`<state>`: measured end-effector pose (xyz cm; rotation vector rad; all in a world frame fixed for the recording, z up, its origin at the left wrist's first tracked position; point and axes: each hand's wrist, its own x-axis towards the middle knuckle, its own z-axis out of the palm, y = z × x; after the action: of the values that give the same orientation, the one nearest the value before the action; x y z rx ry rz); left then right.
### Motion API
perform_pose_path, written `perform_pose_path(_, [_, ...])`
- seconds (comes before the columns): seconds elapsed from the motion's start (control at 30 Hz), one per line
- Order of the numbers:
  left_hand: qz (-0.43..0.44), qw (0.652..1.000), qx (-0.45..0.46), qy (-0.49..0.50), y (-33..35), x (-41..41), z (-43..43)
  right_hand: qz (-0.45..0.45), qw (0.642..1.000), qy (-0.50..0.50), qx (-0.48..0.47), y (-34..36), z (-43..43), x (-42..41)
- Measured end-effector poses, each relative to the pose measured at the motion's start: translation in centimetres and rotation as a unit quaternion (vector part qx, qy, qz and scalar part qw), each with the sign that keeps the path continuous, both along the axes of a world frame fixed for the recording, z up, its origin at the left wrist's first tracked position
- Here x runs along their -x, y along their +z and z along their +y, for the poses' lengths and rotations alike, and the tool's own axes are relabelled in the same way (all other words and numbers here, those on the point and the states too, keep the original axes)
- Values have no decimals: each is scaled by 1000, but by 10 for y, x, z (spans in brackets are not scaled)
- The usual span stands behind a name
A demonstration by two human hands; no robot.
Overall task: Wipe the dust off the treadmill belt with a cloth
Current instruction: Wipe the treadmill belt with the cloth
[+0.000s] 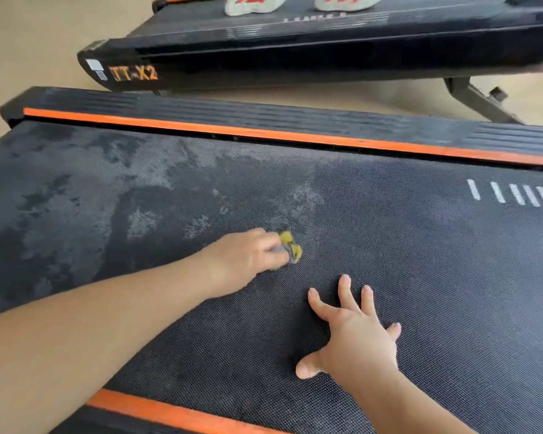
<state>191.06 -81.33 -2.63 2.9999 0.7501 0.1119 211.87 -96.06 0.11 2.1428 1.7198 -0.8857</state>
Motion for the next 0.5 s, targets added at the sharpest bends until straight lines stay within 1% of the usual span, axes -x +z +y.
perform_pose_path(0.07, [-43, 994, 26, 96, 3, -9, 16, -1, 1000, 4, 3, 1, 0, 0])
perform_pose_path(0.13, [-117, 962, 86, 230, 2, -21, 21, 0, 1000, 5, -5, 1, -1, 0])
perform_pose_path(0.17, [-139, 946, 111, 270, 3, -28, 16, 1, 1000, 5, -10, 1, -1, 0])
perform_pose_path(0.2, [-150, 941, 131, 275, 4, -36, 8, 2, 1000, 7, -12, 1, -1, 0])
perform_pose_path(0.23, [-157, 942, 156, 253, 2, -43, -4, 3, 1000, 12, -8, 2, -1, 0])
perform_pose_path(0.27, [-152, 948, 178, 216, 1, -49, -18, 4, 1000, 18, -2, 3, -2, 0])
perform_pose_path(0.3, [-125, 958, 189, 173, 0, -53, -33, 8, 1000, 23, 3, 4, -2, -2])
perform_pose_path(0.37, [-72, 974, 178, 117, -2, -50, -43, 18, 999, 29, 8, 11, 0, -11])
perform_pose_path(0.43, [-15, 985, 139, 104, -3, -36, -26, -3, 999, 37, 4, 24, 12, -24])
perform_pose_path(0.47, [1, 987, 109, 115, 0, -27, -12, -28, 999, 44, -5, 30, 23, -32])
perform_pose_path(0.5, [-1, 986, 85, 145, 5, -19, 4, -52, 997, 49, -14, 34, 34, -39])
